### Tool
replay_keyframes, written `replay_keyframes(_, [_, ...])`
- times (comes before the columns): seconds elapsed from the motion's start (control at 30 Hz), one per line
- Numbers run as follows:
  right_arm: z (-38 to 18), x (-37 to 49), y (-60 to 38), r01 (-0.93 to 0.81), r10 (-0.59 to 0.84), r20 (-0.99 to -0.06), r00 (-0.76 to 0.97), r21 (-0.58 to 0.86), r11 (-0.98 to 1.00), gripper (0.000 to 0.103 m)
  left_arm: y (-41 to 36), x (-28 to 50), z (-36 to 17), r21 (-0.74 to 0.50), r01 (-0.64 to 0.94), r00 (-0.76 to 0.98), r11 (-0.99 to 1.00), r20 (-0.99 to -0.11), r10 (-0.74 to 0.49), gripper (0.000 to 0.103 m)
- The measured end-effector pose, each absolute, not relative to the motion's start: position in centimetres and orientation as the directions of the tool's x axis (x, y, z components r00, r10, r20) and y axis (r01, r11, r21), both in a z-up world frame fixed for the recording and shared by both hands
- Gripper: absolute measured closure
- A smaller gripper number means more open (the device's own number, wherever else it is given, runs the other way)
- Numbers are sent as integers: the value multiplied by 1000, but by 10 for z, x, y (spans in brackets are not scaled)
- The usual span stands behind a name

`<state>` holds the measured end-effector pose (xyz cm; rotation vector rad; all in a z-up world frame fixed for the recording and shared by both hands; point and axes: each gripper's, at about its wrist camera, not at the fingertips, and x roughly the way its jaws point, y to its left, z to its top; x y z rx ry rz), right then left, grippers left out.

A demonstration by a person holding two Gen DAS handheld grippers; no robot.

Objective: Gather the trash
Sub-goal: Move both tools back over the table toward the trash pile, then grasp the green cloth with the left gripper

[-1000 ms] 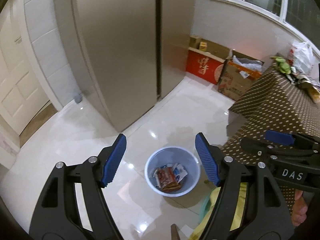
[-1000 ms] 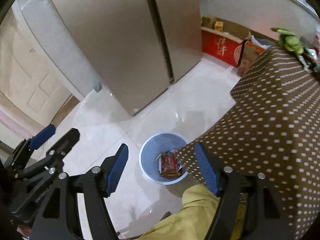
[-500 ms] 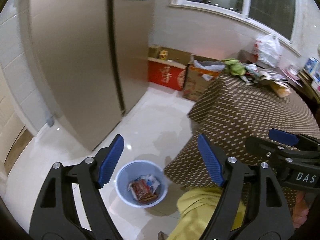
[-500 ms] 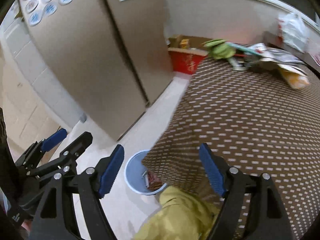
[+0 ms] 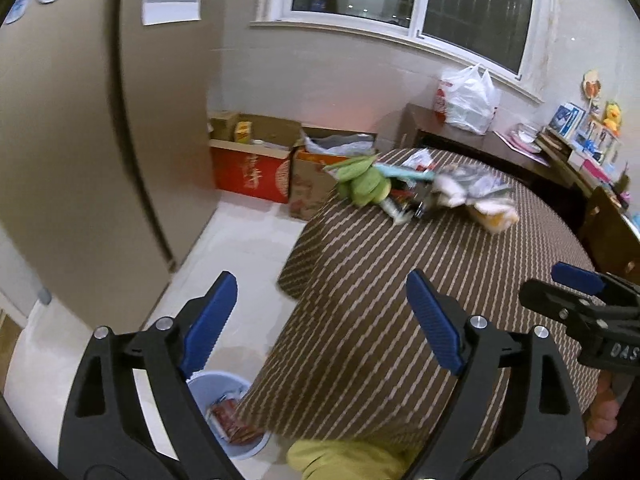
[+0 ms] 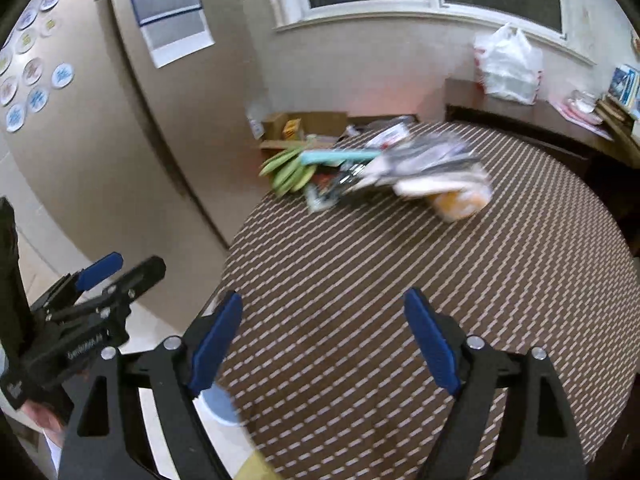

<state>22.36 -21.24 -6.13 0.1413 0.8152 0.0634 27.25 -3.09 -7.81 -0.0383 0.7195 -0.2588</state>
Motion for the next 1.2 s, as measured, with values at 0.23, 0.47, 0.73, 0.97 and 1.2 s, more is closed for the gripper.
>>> replay_keyframes(0.23, [-44, 269, -250, 22, 66, -718, 693, 112, 993, 21, -75, 340, -78, -131, 309, 672, 942, -671, -313, 18])
replay_keyframes(0.47, [-44, 310, -273, 43, 27, -748, 664, 75, 996, 21, -105, 400, -91, -50, 387, 634, 920, -710, -306, 17])
replay_keyframes(0.73, [-56, 345, -274, 11, 45, -783, 620, 65, 998, 21, -124, 462, -127, -98, 516, 526, 851, -747, -405, 17])
replay_keyframes(0.97, [-73, 367, -266, -23, 21, -815, 579, 9, 1000, 21, -120, 470, -138, -163, 533, 503, 830, -728, -466, 69])
replay_keyframes(1.2, [-76, 388, -243, -108, 24, -818, 575, -46, 993, 21, -112, 445, -126, -120, 511, 581, 851, -682, -444, 79])
